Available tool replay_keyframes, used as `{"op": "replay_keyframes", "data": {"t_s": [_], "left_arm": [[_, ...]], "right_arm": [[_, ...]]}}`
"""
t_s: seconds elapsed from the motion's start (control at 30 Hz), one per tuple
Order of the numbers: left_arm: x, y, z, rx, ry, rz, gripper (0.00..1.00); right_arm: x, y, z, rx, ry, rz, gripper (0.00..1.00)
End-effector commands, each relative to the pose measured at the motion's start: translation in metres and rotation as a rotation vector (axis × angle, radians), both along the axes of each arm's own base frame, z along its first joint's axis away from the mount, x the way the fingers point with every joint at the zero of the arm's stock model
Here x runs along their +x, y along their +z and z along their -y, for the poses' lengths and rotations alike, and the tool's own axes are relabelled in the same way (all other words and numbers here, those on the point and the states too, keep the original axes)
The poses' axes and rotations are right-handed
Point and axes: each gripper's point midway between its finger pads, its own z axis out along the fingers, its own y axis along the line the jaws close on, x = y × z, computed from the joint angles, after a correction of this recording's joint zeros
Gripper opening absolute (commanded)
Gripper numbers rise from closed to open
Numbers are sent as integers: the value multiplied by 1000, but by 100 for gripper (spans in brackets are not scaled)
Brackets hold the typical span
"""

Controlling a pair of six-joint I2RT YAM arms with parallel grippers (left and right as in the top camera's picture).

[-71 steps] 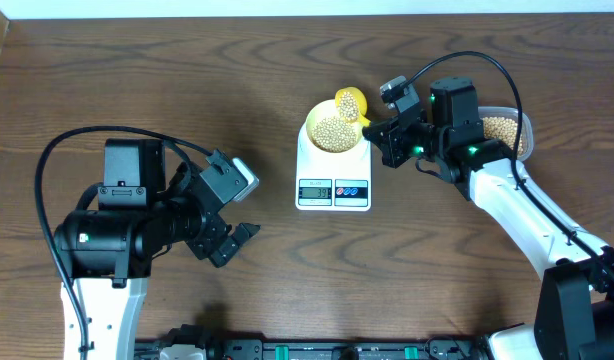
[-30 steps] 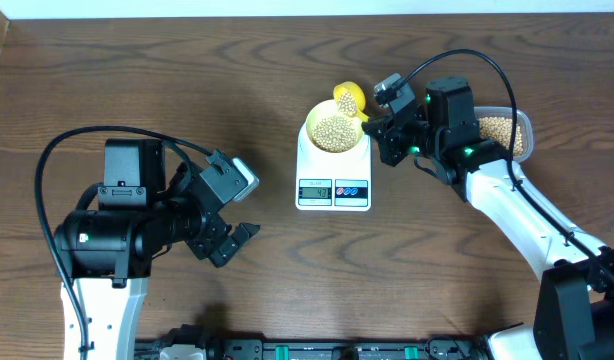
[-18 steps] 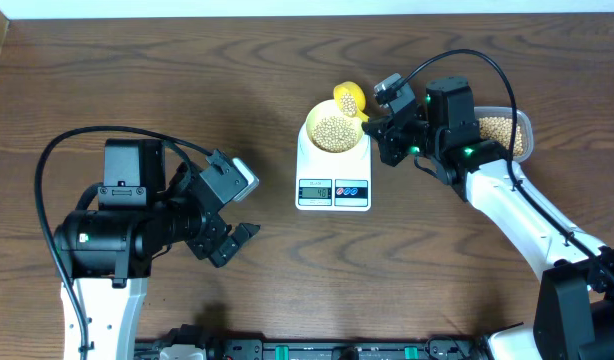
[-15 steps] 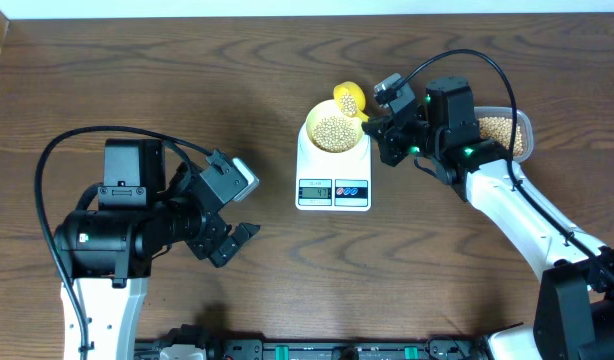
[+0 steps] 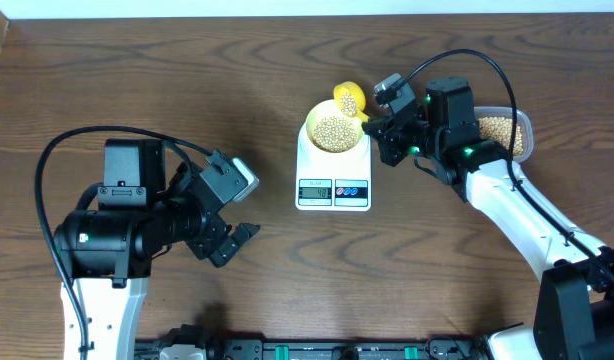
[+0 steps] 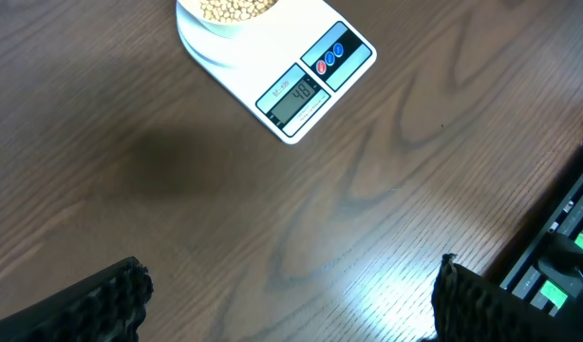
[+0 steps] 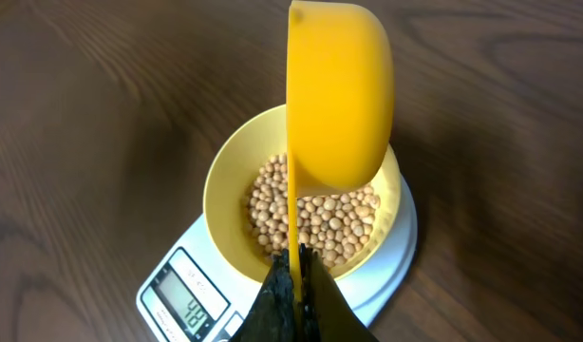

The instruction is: Scoop item into bowl and weigh 50g on scale

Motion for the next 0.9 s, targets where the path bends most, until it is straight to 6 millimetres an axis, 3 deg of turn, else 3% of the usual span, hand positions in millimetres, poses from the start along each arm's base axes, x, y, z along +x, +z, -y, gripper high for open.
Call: {"op": "replay_keyframes", "data": {"t_s": [0.0,0.2,0.87], "left_arm": [[-1,1,1,-10,-6,1,96],[-1,1,1,-10,-6,2,96],[-1,1,1,-10,-6,2,96]], "right_arm": [[3,-4,3,-37,-6,20,1],[-8,-2,-13,-4,61,13,1],[-6,-2,-11,7,34,-8,1]]}}
